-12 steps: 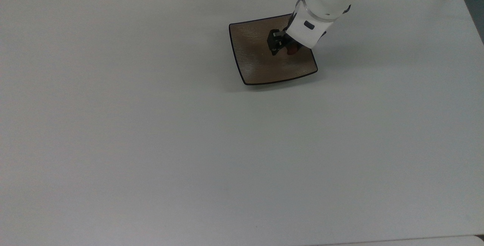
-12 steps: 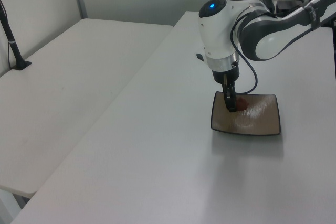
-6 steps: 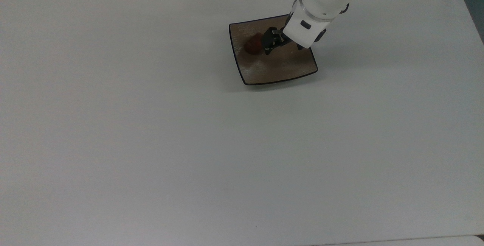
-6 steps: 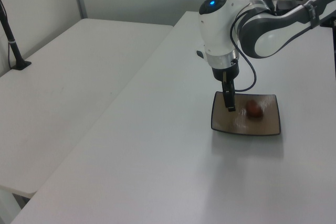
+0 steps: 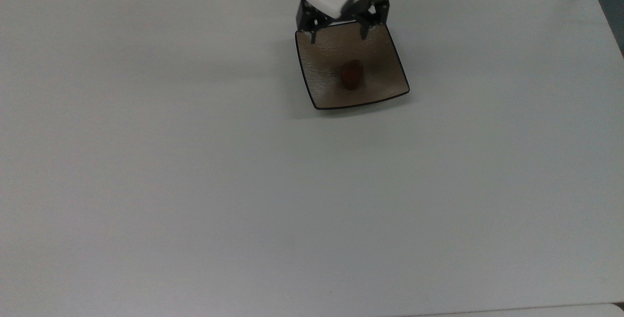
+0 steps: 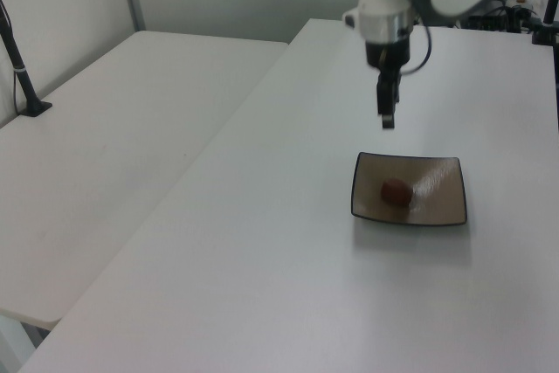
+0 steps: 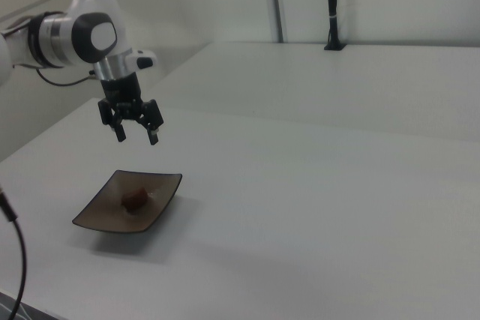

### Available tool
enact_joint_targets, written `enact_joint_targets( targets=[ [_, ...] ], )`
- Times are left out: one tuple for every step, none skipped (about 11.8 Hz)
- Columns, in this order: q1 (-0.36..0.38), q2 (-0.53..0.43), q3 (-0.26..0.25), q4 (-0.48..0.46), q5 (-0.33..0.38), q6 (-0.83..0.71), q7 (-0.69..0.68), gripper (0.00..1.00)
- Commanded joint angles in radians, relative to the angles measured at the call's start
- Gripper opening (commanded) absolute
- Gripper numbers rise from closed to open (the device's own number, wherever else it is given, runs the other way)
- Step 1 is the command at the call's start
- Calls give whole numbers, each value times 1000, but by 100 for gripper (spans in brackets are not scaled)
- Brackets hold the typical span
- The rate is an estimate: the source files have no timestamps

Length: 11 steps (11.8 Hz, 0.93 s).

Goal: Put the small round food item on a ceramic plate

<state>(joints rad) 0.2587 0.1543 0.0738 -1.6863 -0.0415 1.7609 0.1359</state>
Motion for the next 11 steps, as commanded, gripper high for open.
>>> enact_joint_targets(
  targets=[
    [-28, -211, -92, -142, 60, -14, -88, 100],
    [-62, -254, -100, -145, 60, -14, -97, 100],
    [-100, -274, -111, -144, 69, -12, -99, 100],
    [-127, -274, -124, -144, 101, -9, -99, 100],
    [-137, -266, -124, -141, 104, 2, -101, 100],
    [-144, -257, -124, -139, 106, 9, -101, 100],
    [-159, -251, -120, -139, 107, 14, -101, 100],
    [-176, -236, -102, -136, 109, 14, -98, 100],
    [-176, -220, -97, -125, 107, 14, -90, 100],
    [-183, -208, -97, -127, 101, 18, -110, 100],
    [-193, -205, -91, -131, 97, 35, -134, 100]
  ],
)
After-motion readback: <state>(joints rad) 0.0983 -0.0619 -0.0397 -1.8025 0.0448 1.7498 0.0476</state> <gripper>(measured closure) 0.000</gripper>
